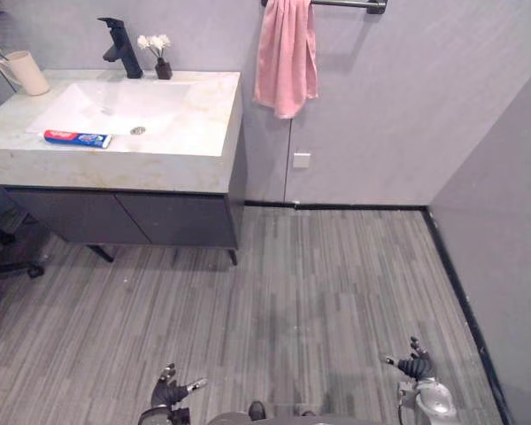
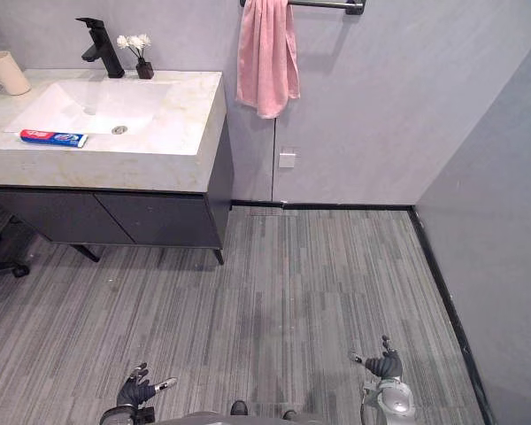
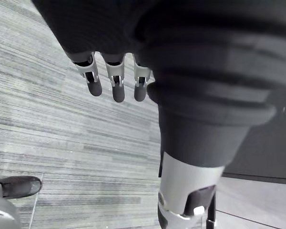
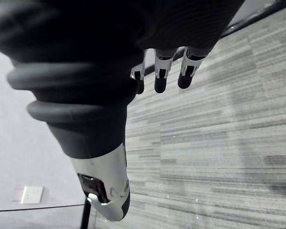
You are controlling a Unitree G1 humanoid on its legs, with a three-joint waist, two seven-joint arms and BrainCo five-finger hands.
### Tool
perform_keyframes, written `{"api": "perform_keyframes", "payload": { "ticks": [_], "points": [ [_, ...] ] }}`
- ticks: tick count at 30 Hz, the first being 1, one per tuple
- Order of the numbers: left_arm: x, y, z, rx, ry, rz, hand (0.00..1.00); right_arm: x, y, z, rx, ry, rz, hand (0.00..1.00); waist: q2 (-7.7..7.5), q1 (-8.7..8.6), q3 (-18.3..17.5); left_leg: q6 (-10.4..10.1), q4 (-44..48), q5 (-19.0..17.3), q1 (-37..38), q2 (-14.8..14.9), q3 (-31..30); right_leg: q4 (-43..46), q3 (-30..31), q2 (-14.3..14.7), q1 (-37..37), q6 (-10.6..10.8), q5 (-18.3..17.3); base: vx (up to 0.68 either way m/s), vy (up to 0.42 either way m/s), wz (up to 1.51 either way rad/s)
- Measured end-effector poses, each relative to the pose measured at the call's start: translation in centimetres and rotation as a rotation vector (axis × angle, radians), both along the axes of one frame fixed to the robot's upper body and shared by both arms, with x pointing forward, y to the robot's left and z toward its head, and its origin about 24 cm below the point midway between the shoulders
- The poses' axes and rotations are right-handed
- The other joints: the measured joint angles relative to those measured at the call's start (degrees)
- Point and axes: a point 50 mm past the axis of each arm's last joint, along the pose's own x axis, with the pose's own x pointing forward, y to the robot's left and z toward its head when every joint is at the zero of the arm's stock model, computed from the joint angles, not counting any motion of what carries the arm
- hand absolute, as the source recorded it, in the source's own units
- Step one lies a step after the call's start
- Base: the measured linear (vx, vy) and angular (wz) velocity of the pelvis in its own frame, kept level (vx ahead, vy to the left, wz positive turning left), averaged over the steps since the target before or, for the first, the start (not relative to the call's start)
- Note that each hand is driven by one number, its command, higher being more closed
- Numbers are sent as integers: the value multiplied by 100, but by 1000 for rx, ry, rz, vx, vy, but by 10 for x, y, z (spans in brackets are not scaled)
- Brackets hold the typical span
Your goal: Organize washtable
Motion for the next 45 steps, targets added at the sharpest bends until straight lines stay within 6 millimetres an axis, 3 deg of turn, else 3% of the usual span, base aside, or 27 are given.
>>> {"api": "perform_keyframes", "payload": {
  "ticks": [8, 12, 17, 23, 26, 28, 30, 32, 34, 36, 37, 38, 39, 40, 42, 43, 44, 45],
  "points": [
    [12, 1, 10, 54, -57, -80, 0, 3, -4, 3, -28, 13, 81, 0, 73, -150, 36, -163, 134, -124, -8, 23, -36, 26, 9, -7, 35, 83, -58, 13, -40, 0],
    [17, 0, 14, 62, -85, -93, 0, -1, -6, 3, -29, 26, 83, 0, 136, -184, 63, -7, 168, -247, -51, 44, -52, 93, 2, 22, -25, 45, -156, -50, -30, 0],
    [15, -1, 13, 62, -78, -94, 0, -3, -6, 1, -2, 22, 54, 0, 144, -209, 61, 12, 250, -325, -221, 57, 96, 217, 87, 21, -302, 39, -236, -58, -4, -17],
    [19, -2, 19, 62, -110, -91, 0, -2, -1, -1, 57, -2, 4, 0, 153, -145, 62, 60, 851, -754, -662, 196, 490, 319, 467, 112, -652, 56, -258, 5, 17, -35],
    [27, -4, 25, 52, -158, -83, 0, 2, 0, 0, 75, -23, -34, 0, 147, -136, 70, 113, 1261, -1095, -939, 210, 626, 1058, 575, 87, -1091, 222, -616, 87, 35, -28],
    [31, -4, 28, 38, -184, -64, 0, 9, 5, 1, 106, -51, -56, 0, 139, -144, 217, 201, 1440, -1413, -829, 198, 664, 2805, 467, 56, -1852, 496, -818, 166, 59, -32],
    [36, -5, 30, 35, -197, -68, 0, 5, 12, -3, 138, -42, -74, 0, 82, -168, 311, 228, 1467, -1550, -560, 176, 629, 3854, 200, -47, -2337, 425, -1005, 180, 31, 4],
    [38, -7, 30, 29, -200, -70, 0, 6, 14, -4, 147, -36, -72, 0, 127, -200, 361, 192, 1432, -1626, -300, 200, 598, 3763, -74, -150, -2611, 332, -1103, 320, 15, 22],
    [46, -9, 33, 26, -222, -70, 0, 12, 14, -2, 143, -49, -65, 0, 168, -304, 407, 108, 1348, -1678, -87, 311, 435, 3204, -288, -157, -2853, 299, -1057, 429, -31, 48],
    [54, -11, 37, 22, -251, -71, 0, 16, 14, 1, 136, -59, -53, 0, 185, -311, 423, -113, 1238, -1782, 133, 466, 260, 2299, -426, -57, -3056, 239, -576, 482, -115, 52],
    [55, -10, 39, 24, -262, -71, 0, 14, 14, 0, 133, -55, -52, 0, 74, -322, 396, -309, 1230, -1898, 313, 471, 134, 1979, -425, -118, -3075, 56, 68, 538, -163, 49],
    [55, -11, 39, 22, -262, -70, 0, 12, 13, 0, 128, -51, -55, 0, 3, -345, 369, -400, 1283, -1957, 384, 505, 73, 2109, -462, -149, -3042, -80, 355, 664, -211, 50],
    [55, -15, 38, 8, -263, -67, 0, 14, 11, 1, 117, -54, -59, 0, 187, -348, 356, -497, 1696, -1974, 312, 740, -20, 2296, -639, -59, -2989, -230, 116, 437, -160, 31],
    [56, -16, 39, 7, -269, -67, 0, 20, 12, 5, 115, -78, -49, 0, 223, -340, 378, -645, 2239, -1873, 67, 857, -32, 2283, -667, 5, -2891, -289, -54, 553, -226, 16],
    [54, -20, 37, -24, -270, -39, 0, 32, 18, 11, 111, -109, 0, 0, 360, -259, 535, -389, 4696, -1003, -864, 1282, -89, 1842, -719, 293, -2126, -481, -268, 603, -272, 2],
    [53, -22, 36, -39, -270, -26, 0, 33, 21, 11, 115, -108, 11, 0, 366, -243, 574, -349, 5339, -1053, -1058, 1428, -86, 1678, -707, 378, -1819, -523, -295, 530, -216, -14],
    [53, -22, 35, -46, -270, -21, 0, 35, 29, 9, 132, -110, 29, 0, 282, -152, 636, -246, 6139, -1161, -1344, 1576, -1, 1409, -603, 461, -1282, -606, -346, 516, -188, -28],
    [53, -23, 36, -56, -276, -14, 0, 38, 34, 11, 142, -124, 40, 0, 197, -55, 672, -215, 6374, -1231, -1580, 1579, 61, 1227, -505, 465, -965, -649, -375, 578, -165, -45]
  ]
}}
